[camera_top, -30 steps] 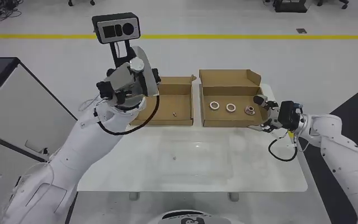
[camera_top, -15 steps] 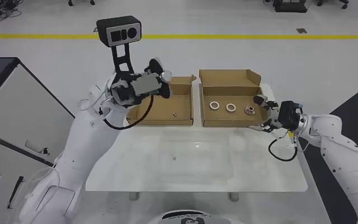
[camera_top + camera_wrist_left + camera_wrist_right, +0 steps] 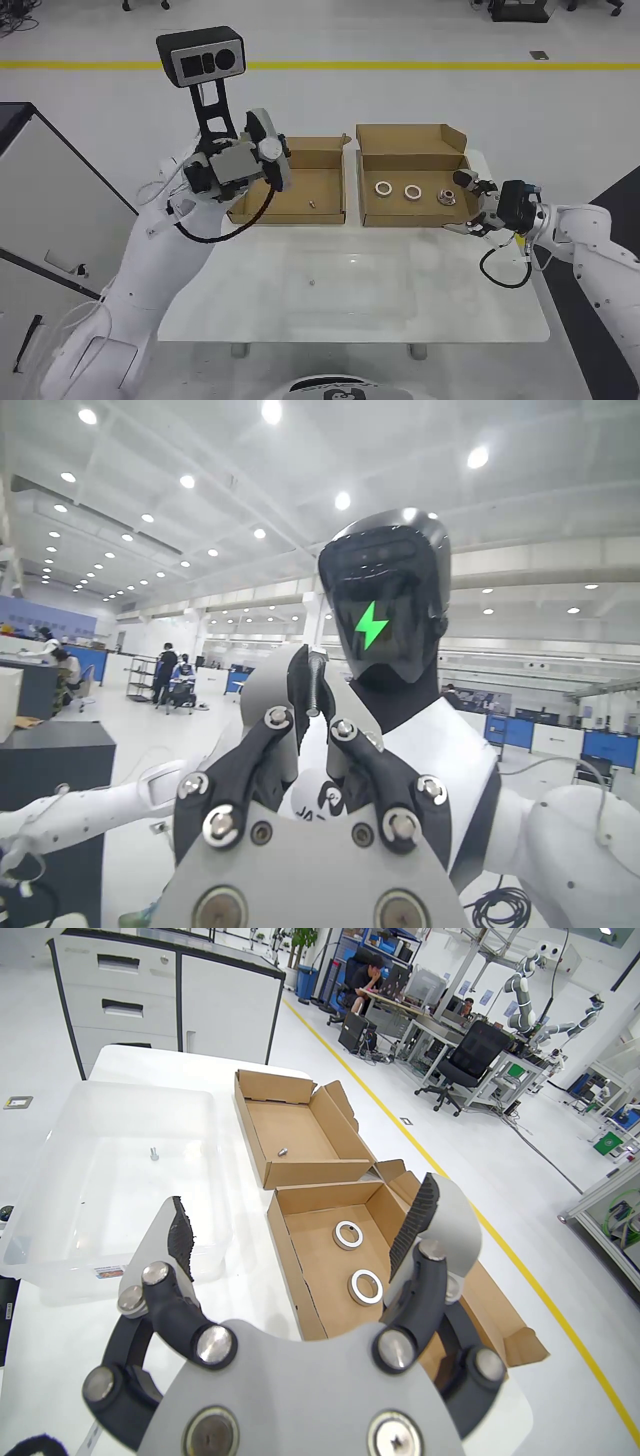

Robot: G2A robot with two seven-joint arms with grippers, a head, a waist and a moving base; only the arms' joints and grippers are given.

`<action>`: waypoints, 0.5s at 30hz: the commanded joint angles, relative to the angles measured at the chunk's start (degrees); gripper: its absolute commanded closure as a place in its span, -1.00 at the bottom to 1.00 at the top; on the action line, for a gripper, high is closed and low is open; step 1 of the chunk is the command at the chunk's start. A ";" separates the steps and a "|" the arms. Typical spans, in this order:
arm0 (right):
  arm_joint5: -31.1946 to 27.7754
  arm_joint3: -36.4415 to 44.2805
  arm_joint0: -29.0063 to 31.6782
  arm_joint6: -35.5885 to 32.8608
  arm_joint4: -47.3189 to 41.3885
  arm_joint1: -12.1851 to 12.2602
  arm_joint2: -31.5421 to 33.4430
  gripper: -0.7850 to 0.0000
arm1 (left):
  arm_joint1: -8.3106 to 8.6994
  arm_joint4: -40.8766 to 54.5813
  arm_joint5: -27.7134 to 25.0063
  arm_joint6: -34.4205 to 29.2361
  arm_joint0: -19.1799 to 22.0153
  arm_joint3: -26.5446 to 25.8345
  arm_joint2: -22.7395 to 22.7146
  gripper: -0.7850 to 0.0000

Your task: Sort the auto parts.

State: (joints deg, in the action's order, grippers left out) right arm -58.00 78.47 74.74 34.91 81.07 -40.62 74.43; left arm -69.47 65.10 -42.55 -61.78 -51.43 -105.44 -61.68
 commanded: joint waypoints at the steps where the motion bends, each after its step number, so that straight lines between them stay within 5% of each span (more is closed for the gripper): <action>1: 0.00 0.00 0.00 0.07 0.01 0.00 -0.01 -1.00 | -0.43 2.26 1.21 -1.17 -0.31 -0.40 -0.66 1.00; 15: 0.00 0.00 0.00 0.07 0.01 0.00 -0.01 -1.00 | -1.75 -17.82 0.79 -0.75 -1.70 3.66 -5.00 1.00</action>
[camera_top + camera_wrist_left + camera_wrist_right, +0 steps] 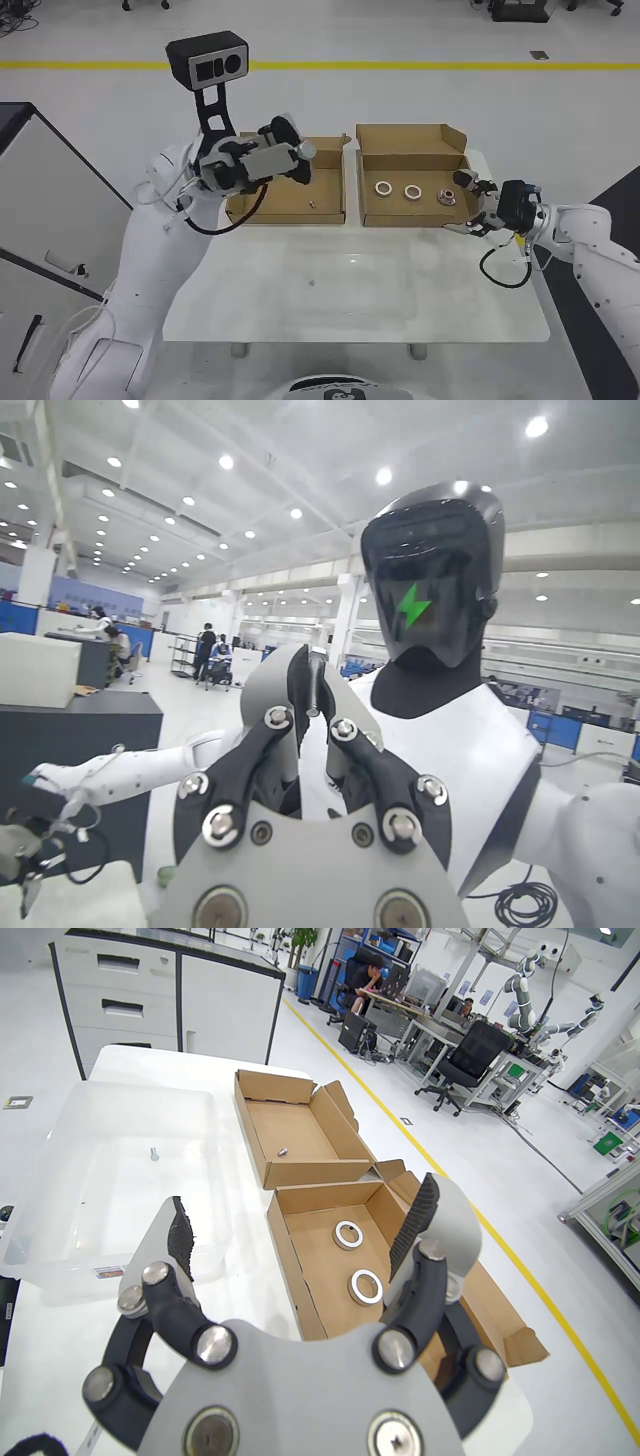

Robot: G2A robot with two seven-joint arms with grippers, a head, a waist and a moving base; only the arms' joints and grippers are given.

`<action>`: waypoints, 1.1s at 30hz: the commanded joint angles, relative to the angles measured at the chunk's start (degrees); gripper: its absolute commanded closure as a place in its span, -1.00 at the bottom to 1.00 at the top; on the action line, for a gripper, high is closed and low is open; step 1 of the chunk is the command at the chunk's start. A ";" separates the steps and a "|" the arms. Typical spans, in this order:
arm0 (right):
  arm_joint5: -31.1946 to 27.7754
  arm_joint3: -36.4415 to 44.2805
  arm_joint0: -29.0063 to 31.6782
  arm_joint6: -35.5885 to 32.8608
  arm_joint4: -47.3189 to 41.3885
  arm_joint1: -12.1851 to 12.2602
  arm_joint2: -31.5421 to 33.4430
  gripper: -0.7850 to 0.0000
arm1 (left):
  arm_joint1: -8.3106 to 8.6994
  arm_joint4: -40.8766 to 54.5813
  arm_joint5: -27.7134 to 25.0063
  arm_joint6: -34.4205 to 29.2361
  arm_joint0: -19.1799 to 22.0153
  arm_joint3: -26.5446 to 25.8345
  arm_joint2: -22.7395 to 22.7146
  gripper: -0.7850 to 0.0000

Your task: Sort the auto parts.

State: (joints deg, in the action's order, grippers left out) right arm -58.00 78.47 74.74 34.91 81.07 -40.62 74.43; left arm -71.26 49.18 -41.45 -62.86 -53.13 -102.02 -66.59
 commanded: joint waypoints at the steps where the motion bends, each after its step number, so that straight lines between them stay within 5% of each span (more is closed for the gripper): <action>1: 0.00 0.00 0.00 0.07 0.01 0.00 -0.01 -1.00 | 0.08 -3.23 -0.52 0.54 -0.05 0.48 -0.08 1.00; 29: 0.00 0.00 0.00 0.07 0.01 0.00 -0.01 -1.00 | -0.47 7.78 -0.56 0.57 -0.45 -3.01 0.61 1.00; 33: 0.00 0.00 0.00 0.07 0.01 0.00 -0.01 -1.00 | 0.01 -0.54 5.68 1.74 -1.07 -2.86 -0.70 1.00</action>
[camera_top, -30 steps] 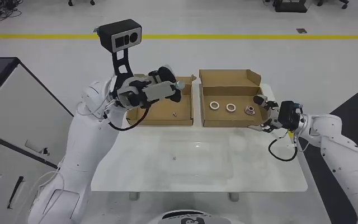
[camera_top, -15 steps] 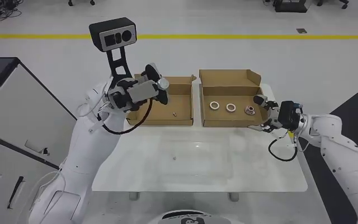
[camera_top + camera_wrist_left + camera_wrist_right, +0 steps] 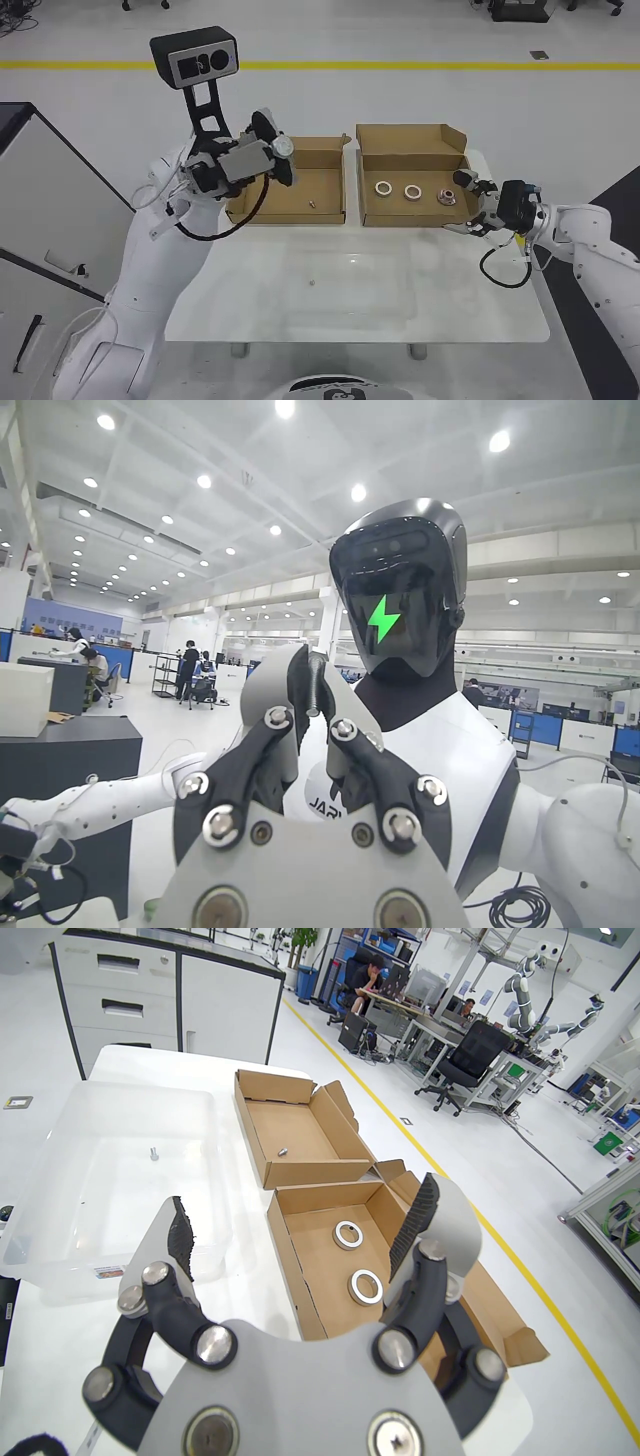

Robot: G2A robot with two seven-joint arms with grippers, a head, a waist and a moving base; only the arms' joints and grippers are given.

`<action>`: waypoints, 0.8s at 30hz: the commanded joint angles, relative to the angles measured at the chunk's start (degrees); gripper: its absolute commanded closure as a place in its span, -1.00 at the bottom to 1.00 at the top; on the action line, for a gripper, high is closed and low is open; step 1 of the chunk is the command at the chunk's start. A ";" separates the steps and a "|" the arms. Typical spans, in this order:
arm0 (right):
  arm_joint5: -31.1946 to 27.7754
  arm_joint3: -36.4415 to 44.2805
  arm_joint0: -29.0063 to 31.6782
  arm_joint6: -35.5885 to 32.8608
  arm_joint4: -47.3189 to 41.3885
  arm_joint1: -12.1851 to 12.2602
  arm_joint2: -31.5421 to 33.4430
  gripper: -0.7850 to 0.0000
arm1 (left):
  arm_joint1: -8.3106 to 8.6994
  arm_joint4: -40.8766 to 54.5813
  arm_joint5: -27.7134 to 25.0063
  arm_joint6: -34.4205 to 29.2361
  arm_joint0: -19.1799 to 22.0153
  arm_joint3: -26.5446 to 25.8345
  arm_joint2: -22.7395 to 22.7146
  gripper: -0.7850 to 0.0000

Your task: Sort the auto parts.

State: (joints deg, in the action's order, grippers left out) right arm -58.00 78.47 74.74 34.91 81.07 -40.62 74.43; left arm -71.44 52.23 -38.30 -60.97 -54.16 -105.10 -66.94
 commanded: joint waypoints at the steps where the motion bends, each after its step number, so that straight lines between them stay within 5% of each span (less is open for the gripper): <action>1: 0.00 0.00 0.00 0.07 0.01 0.00 -0.01 -1.00 | 0.34 -5.65 4.74 -0.11 -0.12 0.08 -0.47 1.00; 7: 0.00 0.00 0.00 0.07 0.01 0.00 -0.01 -1.00 | 1.29 -20.76 14.65 -1.41 0.13 1.51 -1.12 1.00; 24: 0.00 0.00 0.00 0.07 0.01 0.00 -0.01 -1.00 | 3.04 -52.47 29.26 -7.02 5.20 9.08 2.68 1.00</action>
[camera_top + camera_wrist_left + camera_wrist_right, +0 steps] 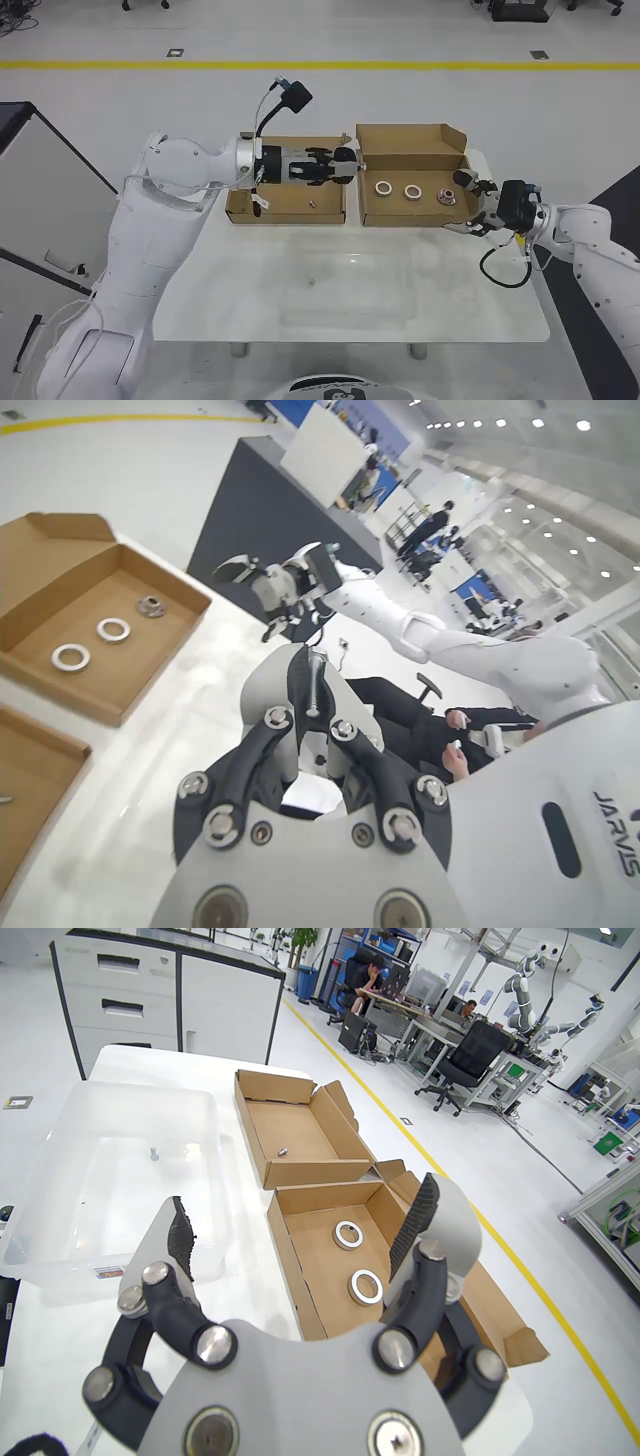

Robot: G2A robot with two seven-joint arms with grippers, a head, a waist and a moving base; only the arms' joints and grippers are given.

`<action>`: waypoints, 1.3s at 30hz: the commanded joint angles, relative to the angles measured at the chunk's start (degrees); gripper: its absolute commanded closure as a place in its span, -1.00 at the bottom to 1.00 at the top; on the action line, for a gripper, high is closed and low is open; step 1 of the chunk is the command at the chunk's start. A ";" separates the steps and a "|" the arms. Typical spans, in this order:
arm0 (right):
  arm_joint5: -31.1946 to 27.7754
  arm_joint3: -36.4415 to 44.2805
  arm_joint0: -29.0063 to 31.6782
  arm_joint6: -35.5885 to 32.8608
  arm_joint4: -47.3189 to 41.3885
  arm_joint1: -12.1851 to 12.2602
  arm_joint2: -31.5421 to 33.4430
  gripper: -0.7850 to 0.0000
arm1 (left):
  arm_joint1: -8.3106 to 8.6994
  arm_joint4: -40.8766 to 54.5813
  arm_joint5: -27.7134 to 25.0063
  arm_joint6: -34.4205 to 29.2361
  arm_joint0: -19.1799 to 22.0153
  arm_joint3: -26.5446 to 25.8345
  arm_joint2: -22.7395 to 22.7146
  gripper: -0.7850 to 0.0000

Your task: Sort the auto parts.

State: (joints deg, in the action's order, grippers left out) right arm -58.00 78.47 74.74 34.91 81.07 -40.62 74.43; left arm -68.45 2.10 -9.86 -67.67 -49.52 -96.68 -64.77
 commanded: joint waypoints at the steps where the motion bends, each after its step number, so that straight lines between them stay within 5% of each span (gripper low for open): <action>1: 0.00 0.00 0.00 0.07 0.01 0.00 -0.01 -1.00 | 0.13 -4.66 1.47 -0.81 1.27 1.42 1.07 1.00; 13: 0.00 0.00 0.00 0.07 0.01 0.00 -0.01 -1.00 | -0.97 -17.39 8.22 -3.20 10.21 14.47 10.16 1.00; 23: 0.00 0.00 0.00 0.07 0.01 0.00 -0.01 -1.00 | -1.21 -17.37 8.84 -3.04 10.78 15.32 11.06 1.00; 27: 0.00 0.00 0.00 0.07 0.01 0.00 -0.01 -1.00 | -1.56 -21.85 14.19 -2.29 11.23 18.32 13.68 1.00; 29: 0.00 0.00 0.00 0.07 0.01 0.00 -0.01 -1.00 | -2.43 -22.86 18.63 -2.06 13.17 22.28 16.04 1.00; 39: 0.00 0.00 0.00 0.07 0.01 0.00 -0.01 -1.00 | -9.66 -22.33 23.58 1.02 24.07 48.09 28.10 1.00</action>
State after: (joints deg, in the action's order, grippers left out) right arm -58.00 78.47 74.74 34.91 81.07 -40.62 74.43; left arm -77.20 -20.54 13.24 -67.22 -26.41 -51.86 -37.77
